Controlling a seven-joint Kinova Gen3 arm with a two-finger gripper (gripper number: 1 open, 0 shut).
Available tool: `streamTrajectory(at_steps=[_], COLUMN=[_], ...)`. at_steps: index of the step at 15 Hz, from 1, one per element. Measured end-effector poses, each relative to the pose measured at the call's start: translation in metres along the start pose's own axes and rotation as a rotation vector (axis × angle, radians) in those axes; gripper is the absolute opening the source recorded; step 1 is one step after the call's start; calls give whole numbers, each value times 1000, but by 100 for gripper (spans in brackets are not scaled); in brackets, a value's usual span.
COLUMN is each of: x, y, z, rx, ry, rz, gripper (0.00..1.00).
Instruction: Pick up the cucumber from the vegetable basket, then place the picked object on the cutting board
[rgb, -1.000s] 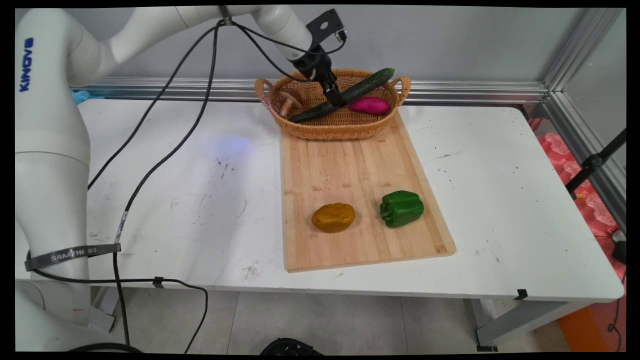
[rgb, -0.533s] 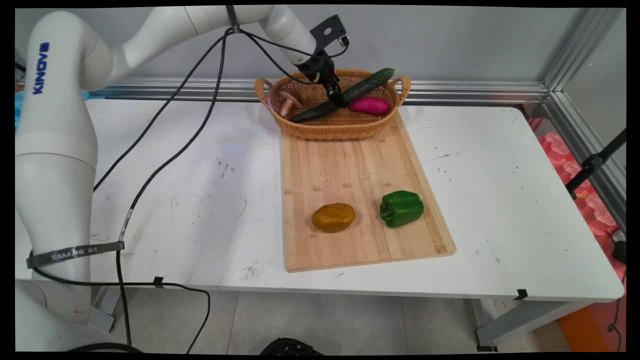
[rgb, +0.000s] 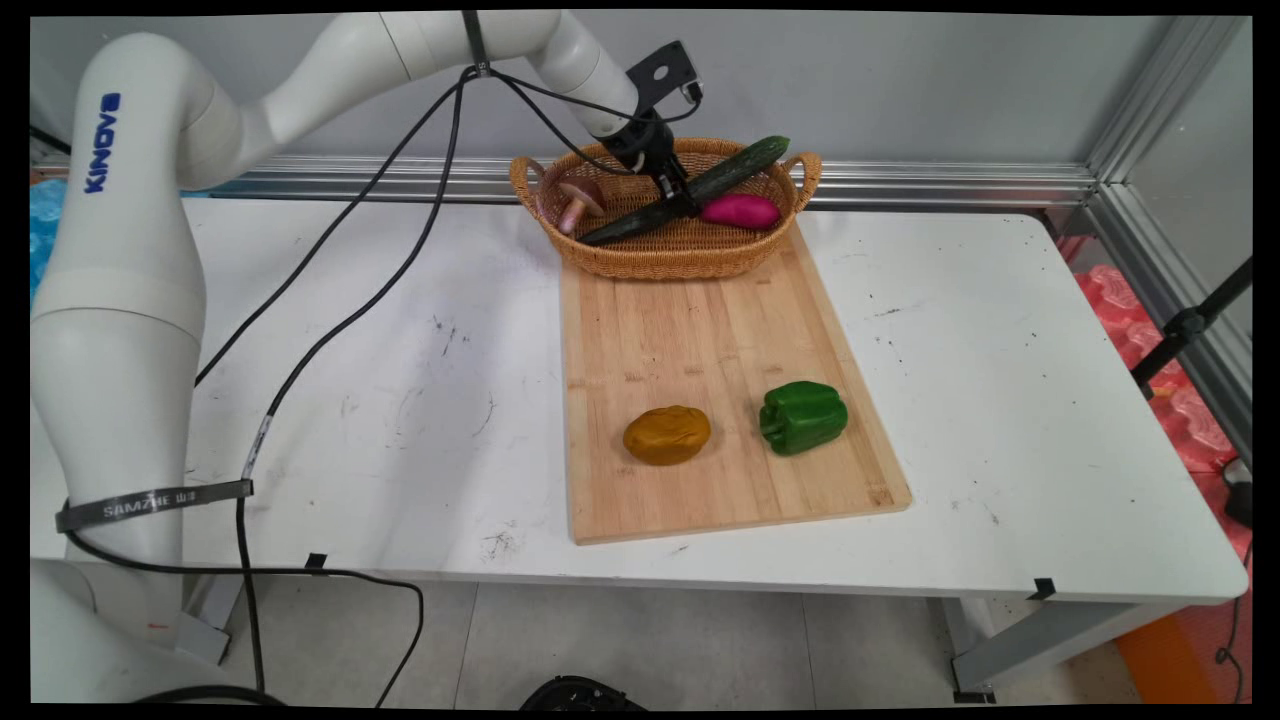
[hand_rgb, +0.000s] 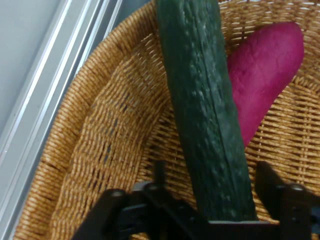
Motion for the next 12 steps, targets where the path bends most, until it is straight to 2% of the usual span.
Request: streamTrajectory(at_steps=[6,12], x=[2,10], y=[-1,-2], z=[1,-16], rx=[-2,21], ry=[2,3], rz=[-6,-18], gripper=[0,0])
